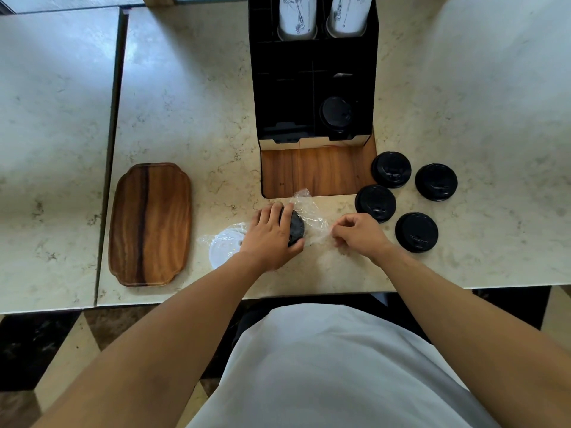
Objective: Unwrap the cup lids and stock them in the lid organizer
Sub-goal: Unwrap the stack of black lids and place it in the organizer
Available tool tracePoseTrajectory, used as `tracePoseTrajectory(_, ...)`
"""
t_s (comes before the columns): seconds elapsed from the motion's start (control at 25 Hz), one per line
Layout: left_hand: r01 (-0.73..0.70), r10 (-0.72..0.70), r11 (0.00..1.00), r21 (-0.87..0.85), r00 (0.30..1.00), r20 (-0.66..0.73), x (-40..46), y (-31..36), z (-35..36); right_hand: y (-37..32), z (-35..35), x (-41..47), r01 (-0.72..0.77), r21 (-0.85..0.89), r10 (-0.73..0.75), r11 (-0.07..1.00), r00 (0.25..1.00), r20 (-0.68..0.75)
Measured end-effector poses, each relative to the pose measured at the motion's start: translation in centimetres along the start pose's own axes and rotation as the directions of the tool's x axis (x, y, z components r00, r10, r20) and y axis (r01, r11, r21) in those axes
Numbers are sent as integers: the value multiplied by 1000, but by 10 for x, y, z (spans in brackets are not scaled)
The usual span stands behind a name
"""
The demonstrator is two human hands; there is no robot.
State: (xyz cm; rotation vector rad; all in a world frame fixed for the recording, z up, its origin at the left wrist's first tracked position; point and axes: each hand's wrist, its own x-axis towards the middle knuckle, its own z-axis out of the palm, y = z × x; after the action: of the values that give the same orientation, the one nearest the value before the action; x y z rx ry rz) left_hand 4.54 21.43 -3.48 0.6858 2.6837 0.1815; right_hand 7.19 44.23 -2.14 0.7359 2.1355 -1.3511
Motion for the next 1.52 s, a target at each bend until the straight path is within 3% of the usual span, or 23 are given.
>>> tracePoseTrajectory(0.32,0,0,1000,-10,1000,-7,0,-1,1,1,12,-2,-27,62,38,998,981,-192)
tracePoseTrajectory(0.52,-5,4,1000,-19,1000,-17,0,-1,1,8,6,-4,82,220,-66,972,995,-80)
tracePoseTrajectory(0.68,-5,4,999,-34,1000,-11,-1,0,0,5,7,-6,302,-185,-310,935,951,-14)
tracePoseTrajectory(0.84,-8,8,999,-37,1000,-7,-1,0,-2,-2,14,-4,343,-273,-380,899,920,-94)
tracePoseTrajectory(0.92,-13,12,999,-37,1000,-8,-1,0,-2,-3,14,-6,276,-197,-317,941,922,-223)
tracePoseTrajectory(1.0,-13,13,999,-33,1000,-12,-1,-1,-2,1,12,-5,157,-25,-157,987,940,-303)
tracePoseTrajectory(1.08,-11,11,1000,-27,1000,-15,-1,0,-2,9,12,-5,62,139,-21,988,960,-279)
tracePoseTrajectory(1.16,-13,12,1000,-24,1000,-16,-1,0,-2,10,13,-7,45,219,13,975,967,-254)
tracePoseTrajectory(1.28,-10,10,1000,-24,1000,-11,-1,-1,-2,-3,12,-13,140,120,-92,983,936,-339)
tracePoseTrajectory(1.4,-9,9,1000,-29,1000,-11,-1,-1,-2,-17,12,-14,333,-179,-378,926,818,-434)
tracePoseTrajectory(1.48,-9,9,999,-35,1000,-16,-2,0,-2,-22,17,-11,433,-302,-521,850,779,-350)
tracePoseTrajectory(1.52,-10,9,999,-38,1000,-17,-2,0,-3,-23,20,-8,447,-319,-534,835,798,-280)
